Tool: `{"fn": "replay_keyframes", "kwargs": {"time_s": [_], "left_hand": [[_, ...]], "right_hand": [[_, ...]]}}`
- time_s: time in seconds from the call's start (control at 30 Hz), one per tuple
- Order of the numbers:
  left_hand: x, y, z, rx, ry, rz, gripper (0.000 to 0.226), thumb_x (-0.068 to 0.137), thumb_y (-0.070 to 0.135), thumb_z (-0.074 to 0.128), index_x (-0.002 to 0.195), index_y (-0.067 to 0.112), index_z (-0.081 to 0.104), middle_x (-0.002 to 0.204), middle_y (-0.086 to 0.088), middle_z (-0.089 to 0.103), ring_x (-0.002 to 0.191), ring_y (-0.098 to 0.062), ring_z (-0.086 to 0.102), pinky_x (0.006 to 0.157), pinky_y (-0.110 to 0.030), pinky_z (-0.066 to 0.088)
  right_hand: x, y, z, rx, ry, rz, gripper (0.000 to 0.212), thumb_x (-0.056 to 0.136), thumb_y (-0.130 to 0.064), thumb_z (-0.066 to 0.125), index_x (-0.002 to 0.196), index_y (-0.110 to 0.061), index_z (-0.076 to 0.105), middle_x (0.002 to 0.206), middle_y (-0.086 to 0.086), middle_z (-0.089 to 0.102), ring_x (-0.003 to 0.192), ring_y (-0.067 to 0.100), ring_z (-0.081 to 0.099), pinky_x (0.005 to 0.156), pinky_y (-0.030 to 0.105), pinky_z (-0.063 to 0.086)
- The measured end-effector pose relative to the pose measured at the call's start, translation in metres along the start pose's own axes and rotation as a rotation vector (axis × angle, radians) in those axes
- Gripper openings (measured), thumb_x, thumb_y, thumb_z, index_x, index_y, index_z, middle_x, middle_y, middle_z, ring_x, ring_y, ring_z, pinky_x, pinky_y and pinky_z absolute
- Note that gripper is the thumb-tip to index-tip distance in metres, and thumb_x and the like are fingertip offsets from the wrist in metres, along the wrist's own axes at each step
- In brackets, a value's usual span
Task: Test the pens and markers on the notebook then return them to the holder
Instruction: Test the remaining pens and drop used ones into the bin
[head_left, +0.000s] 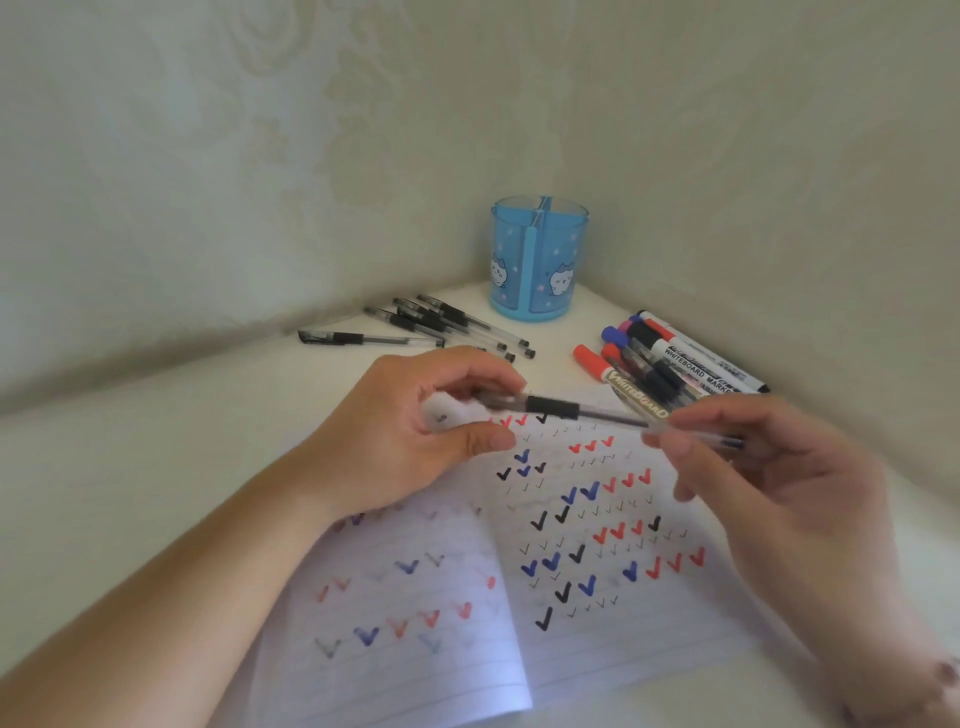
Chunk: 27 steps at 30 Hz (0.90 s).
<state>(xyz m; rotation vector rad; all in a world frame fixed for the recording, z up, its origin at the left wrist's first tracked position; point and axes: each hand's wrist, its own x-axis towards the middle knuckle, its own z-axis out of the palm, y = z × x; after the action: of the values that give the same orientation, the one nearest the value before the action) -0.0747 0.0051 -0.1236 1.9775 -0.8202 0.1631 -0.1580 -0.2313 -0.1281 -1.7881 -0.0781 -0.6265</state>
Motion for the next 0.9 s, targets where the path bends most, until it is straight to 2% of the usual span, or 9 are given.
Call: {"fn": "replay_keyframes", "kwargs": {"time_s": [0.1, 0.2, 0.3, 0.33, 0.5, 0.6, 0.7, 0.8, 0.9], "left_hand": [[0.009, -0.033, -0.018, 0.337, 0.111, -0.095, 0.045, 0.083, 0.046, 0.071, 0.124, 0.029, 0.061, 0.126, 0.016, 0.061, 0.122, -0.004, 0.052, 0.107, -0.022, 0.036], [0.011, -0.068, -0.042, 0.635, 0.21, -0.406, 0.047, 0.09, 0.039, 0.061, 0.134, 0.025, 0.053, 0.143, 0.001, 0.051, 0.133, -0.024, 0.043, 0.112, -0.043, 0.033], [0.008, -0.082, -0.05, 0.737, 0.215, -0.638, 0.044, 0.095, 0.035, 0.056, 0.137, 0.025, 0.05, 0.144, -0.002, 0.049, 0.135, -0.029, 0.039, 0.111, -0.047, 0.031], [0.009, -0.083, -0.05, 0.761, 0.216, -0.651, 0.042, 0.095, 0.036, 0.054, 0.136, 0.026, 0.051, 0.144, -0.002, 0.049, 0.135, -0.029, 0.038, 0.111, -0.048, 0.03], [0.01, -0.081, -0.047, 0.769, 0.272, -0.68, 0.042, 0.095, 0.037, 0.055, 0.136, 0.028, 0.05, 0.145, -0.002, 0.045, 0.138, -0.03, 0.028, 0.112, -0.047, 0.022], [0.009, -0.084, -0.048, 0.767, 0.288, -0.724, 0.04, 0.096, 0.034, 0.053, 0.136, 0.027, 0.052, 0.144, -0.003, 0.042, 0.137, -0.03, 0.024, 0.111, -0.045, 0.022], [0.008, -0.086, -0.051, 0.769, 0.325, -0.743, 0.027, 0.095, 0.031, 0.055, 0.121, 0.029, 0.063, 0.134, -0.003, 0.048, 0.132, -0.031, 0.029, 0.105, -0.043, 0.025], [0.009, -0.082, -0.052, 0.773, 0.355, -0.717, 0.012, 0.092, 0.029, 0.06, 0.101, 0.033, 0.067, 0.119, 0.003, 0.059, 0.125, -0.029, 0.037, 0.097, -0.041, 0.027], [0.011, -0.074, -0.051, 0.76, 0.42, -0.54, 0.011, 0.092, 0.021, 0.061, 0.095, 0.032, 0.064, 0.105, 0.006, 0.067, 0.115, -0.027, 0.05, 0.095, -0.039, 0.032]], "right_hand": [[0.009, 0.009, -0.009, -0.031, 0.213, 0.045, 0.008, 0.078, -0.025, 0.077, 0.081, -0.03, 0.071, 0.079, -0.008, 0.075, 0.063, 0.012, 0.065, 0.059, 0.024, 0.049], [0.019, 0.02, -0.025, -0.231, 0.395, 0.126, 0.006, 0.08, -0.038, 0.072, 0.08, -0.043, 0.068, 0.078, -0.027, 0.07, 0.072, 0.0, 0.064, 0.058, 0.012, 0.047], [0.025, 0.025, -0.03, -0.405, 0.393, 0.215, 0.003, 0.081, -0.04, 0.068, 0.083, -0.041, 0.067, 0.074, -0.022, 0.067, 0.073, 0.003, 0.063, 0.053, 0.031, 0.046], [0.026, 0.026, -0.03, -0.457, 0.364, 0.246, 0.003, 0.082, -0.038, 0.068, 0.085, -0.039, 0.067, 0.074, -0.022, 0.066, 0.072, 0.003, 0.062, 0.05, 0.031, 0.043], [0.029, 0.032, -0.026, -0.636, 0.191, 0.274, 0.01, 0.082, -0.035, 0.065, 0.091, -0.039, 0.068, 0.074, -0.009, 0.063, 0.07, 0.019, 0.06, 0.055, 0.026, 0.039], [0.029, 0.033, -0.024, -0.699, 0.162, 0.24, 0.011, 0.082, -0.029, 0.065, 0.088, -0.038, 0.067, 0.083, -0.012, 0.059, 0.081, 0.024, 0.055, 0.056, 0.026, 0.034], [0.028, 0.034, -0.024, -0.708, 0.165, 0.176, 0.012, 0.081, -0.026, 0.066, 0.084, -0.038, 0.065, 0.098, -0.016, 0.061, 0.093, 0.024, 0.054, 0.067, 0.03, 0.038], [0.026, 0.036, -0.026, -0.7, 0.173, 0.139, 0.013, 0.081, -0.025, 0.067, 0.083, -0.038, 0.063, 0.101, -0.015, 0.063, 0.094, 0.025, 0.055, 0.07, 0.031, 0.04], [0.022, 0.033, -0.022, -0.676, 0.214, 0.036, 0.014, 0.081, -0.025, 0.068, 0.082, -0.037, 0.062, 0.096, -0.019, 0.062, 0.091, 0.022, 0.053, 0.069, 0.03, 0.037]]}}
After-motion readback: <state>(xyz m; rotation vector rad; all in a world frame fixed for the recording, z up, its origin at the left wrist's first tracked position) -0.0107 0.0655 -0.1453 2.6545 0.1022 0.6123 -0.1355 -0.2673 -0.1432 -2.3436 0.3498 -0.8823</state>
